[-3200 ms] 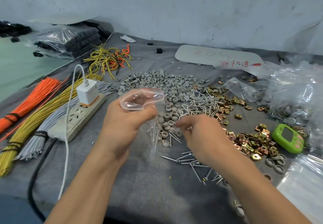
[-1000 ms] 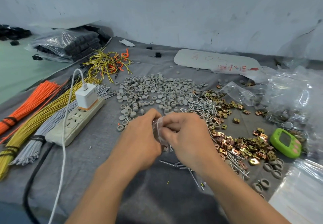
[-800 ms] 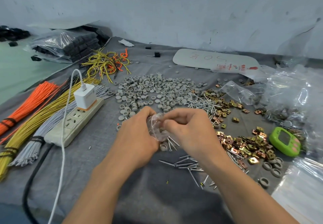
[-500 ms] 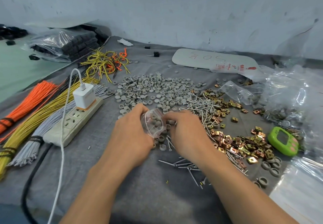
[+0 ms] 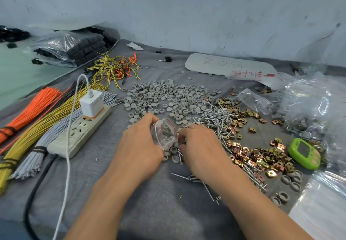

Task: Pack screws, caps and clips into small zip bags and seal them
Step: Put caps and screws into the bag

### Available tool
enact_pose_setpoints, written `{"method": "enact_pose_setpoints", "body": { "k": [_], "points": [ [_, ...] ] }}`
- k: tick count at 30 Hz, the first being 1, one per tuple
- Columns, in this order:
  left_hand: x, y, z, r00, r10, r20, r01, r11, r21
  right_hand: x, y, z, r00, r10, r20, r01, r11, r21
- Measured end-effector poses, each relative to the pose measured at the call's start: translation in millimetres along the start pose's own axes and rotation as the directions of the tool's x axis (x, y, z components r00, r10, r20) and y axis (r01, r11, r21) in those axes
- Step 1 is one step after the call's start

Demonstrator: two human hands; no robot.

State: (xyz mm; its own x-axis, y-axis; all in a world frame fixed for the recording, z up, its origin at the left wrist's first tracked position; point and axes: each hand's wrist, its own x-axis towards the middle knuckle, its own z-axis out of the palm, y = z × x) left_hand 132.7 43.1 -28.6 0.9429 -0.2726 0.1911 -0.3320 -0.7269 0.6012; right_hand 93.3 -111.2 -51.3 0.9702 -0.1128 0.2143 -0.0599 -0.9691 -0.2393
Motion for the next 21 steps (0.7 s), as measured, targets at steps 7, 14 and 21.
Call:
{"method": "enact_pose_setpoints", "body": {
  "k": [7,14,21],
  "points": [
    [-2.1,5.1,1.4,1.000,0.002,0.026,-0.002,1.000,0.004,-5.9,3.0,-15.7,0.988,0.156,-0.006,-0.152,0.971,0.186],
    [-4.0,10.6,2.6,0.998,0.048,0.045,-0.049,0.999,0.022,-10.5,-15.0,-29.6,0.986,0.075,-0.151,0.052,0.717,0.696],
    [-7.1,15.2,1.5,0.995,0.057,0.083,-0.056,0.998,-0.011,-8.3,-24.0,-24.7,0.999,-0.019,0.035,-0.010,0.724,0.690]
  ]
}}
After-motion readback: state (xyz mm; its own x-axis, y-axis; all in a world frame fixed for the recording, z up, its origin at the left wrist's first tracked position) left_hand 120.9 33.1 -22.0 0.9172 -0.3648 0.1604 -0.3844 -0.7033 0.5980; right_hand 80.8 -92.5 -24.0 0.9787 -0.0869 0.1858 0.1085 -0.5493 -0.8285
